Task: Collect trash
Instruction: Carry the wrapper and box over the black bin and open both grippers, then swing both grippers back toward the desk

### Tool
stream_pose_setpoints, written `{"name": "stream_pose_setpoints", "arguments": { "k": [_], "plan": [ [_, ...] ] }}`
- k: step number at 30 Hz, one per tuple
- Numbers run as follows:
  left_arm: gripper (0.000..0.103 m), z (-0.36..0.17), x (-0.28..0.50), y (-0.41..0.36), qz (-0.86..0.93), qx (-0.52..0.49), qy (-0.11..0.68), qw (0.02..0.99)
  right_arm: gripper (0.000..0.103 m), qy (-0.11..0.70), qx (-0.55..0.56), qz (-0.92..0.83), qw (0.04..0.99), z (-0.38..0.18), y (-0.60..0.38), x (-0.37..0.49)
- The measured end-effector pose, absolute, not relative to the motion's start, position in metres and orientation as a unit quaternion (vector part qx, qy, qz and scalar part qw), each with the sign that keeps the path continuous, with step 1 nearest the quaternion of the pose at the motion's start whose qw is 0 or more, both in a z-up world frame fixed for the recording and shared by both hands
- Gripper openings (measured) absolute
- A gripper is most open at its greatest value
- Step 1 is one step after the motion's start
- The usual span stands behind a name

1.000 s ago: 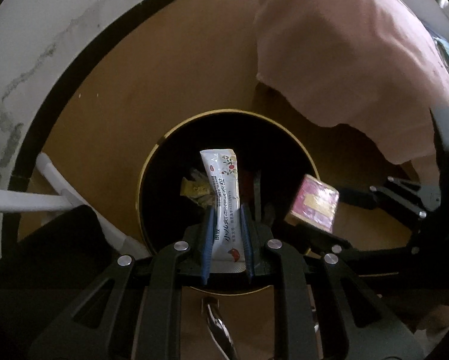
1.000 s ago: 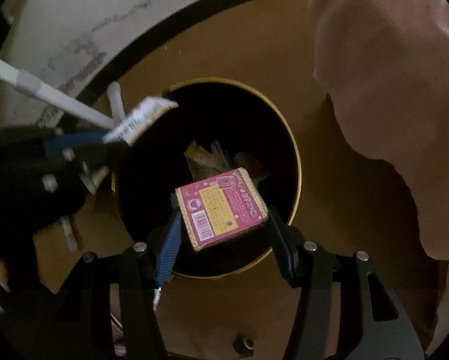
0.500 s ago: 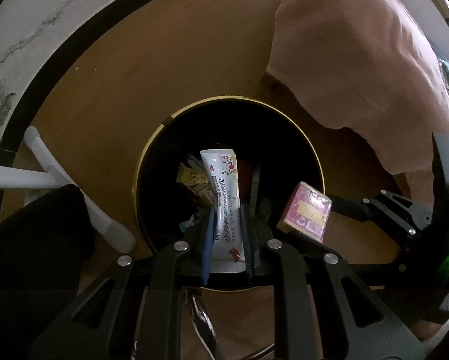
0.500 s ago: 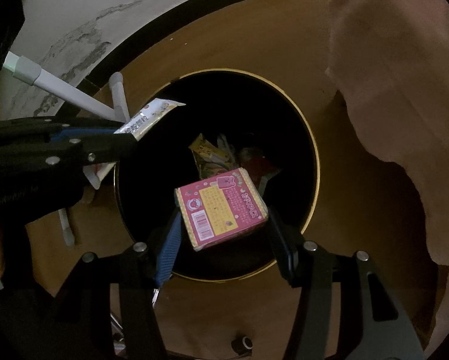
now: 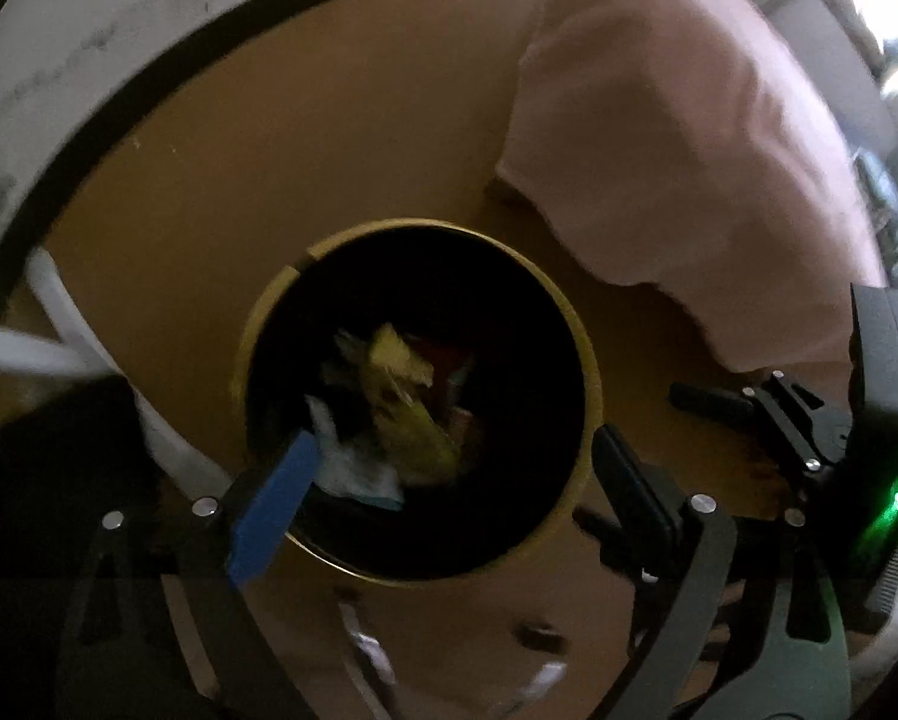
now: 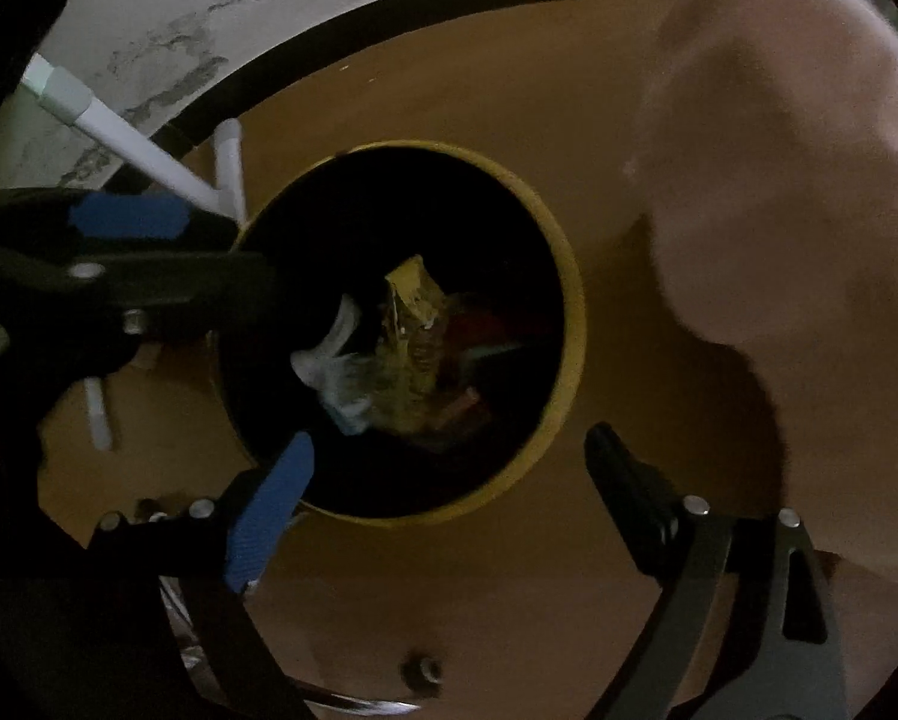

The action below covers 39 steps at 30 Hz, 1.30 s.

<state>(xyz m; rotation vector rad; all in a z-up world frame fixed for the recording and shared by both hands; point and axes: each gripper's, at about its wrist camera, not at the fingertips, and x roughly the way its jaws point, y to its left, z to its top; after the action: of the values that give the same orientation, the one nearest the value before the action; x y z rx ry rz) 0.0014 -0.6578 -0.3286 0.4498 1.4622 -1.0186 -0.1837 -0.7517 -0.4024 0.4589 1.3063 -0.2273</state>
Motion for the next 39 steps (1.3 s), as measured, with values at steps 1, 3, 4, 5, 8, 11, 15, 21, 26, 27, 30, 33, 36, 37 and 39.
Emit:
{"name": "stream_pose_setpoints", "arguments": {
  "k": [1,3,4,5,8,11,15,21,26,27,30,33,36,37,39],
  "plan": [
    [0.09,-0.318,-0.005,-0.658,-0.453,0.177,0.637,0.598,0.089,0.593,0.213,-0.114,0.768,-0.393,-0.758,-0.193],
    [0.09,-0.29,-0.019,-0.662,-0.486,0.169,0.617,0.595,0.093,0.569,0.217,-0.149,0.779,-0.366,-0.775,-0.217],
    [0.09,-0.275,-0.027,-0.664,-0.5,0.172,0.603,0.598,0.094,0.56,0.214,-0.171,0.782,-0.353,-0.783,-0.229],
    [0.09,-0.253,-0.037,-0.667,-0.518,0.175,0.582,0.601,0.094,0.548,0.208,-0.201,0.785,-0.336,-0.793,-0.243],
    [0.09,-0.175,-0.068,-0.67,-0.592,0.168,0.517,0.595,0.095,0.514,0.204,-0.262,0.791,-0.284,-0.818,-0.273],
    [0.09,-0.097,-0.091,-0.658,-0.632,0.165,0.441,0.615,0.095,0.472,0.195,-0.302,0.805,-0.219,-0.825,-0.295],
    [0.092,-0.013,-0.088,-0.623,-0.617,0.147,0.365,0.682,0.096,0.407,0.172,-0.317,0.839,-0.128,-0.795,-0.297],
    [0.093,0.062,-0.021,-0.533,-0.488,0.091,0.315,0.809,0.096,0.357,0.127,-0.208,0.902,-0.053,-0.695,-0.223],
    [0.095,0.083,0.037,-0.419,-0.348,0.06,0.307,0.884,0.096,0.32,0.098,-0.111,0.936,-0.017,-0.618,-0.126],
    [0.095,0.083,0.045,-0.401,-0.324,0.056,0.309,0.892,0.096,0.316,0.1,-0.088,0.939,-0.012,-0.601,-0.103],
    [0.095,0.082,0.074,-0.327,-0.231,0.039,0.317,0.919,0.096,0.305,0.099,-0.053,0.946,-0.004,-0.559,-0.046],
    [0.095,0.08,0.096,-0.259,-0.152,0.022,0.32,0.935,0.096,0.299,0.105,-0.029,0.948,-0.002,-0.514,0.007],
    [0.095,0.075,0.112,-0.208,-0.095,0.004,0.323,0.941,0.096,0.294,0.075,-0.012,0.953,0.0,-0.455,0.042],
    [0.095,0.073,0.116,-0.196,-0.084,0.003,0.324,0.942,0.096,0.296,0.066,-0.009,0.953,-0.001,-0.445,0.048],
    [0.095,0.069,0.13,-0.166,-0.062,0.005,0.328,0.942,0.096,0.303,0.046,0.001,0.952,-0.002,-0.414,0.066]
  ]
}}
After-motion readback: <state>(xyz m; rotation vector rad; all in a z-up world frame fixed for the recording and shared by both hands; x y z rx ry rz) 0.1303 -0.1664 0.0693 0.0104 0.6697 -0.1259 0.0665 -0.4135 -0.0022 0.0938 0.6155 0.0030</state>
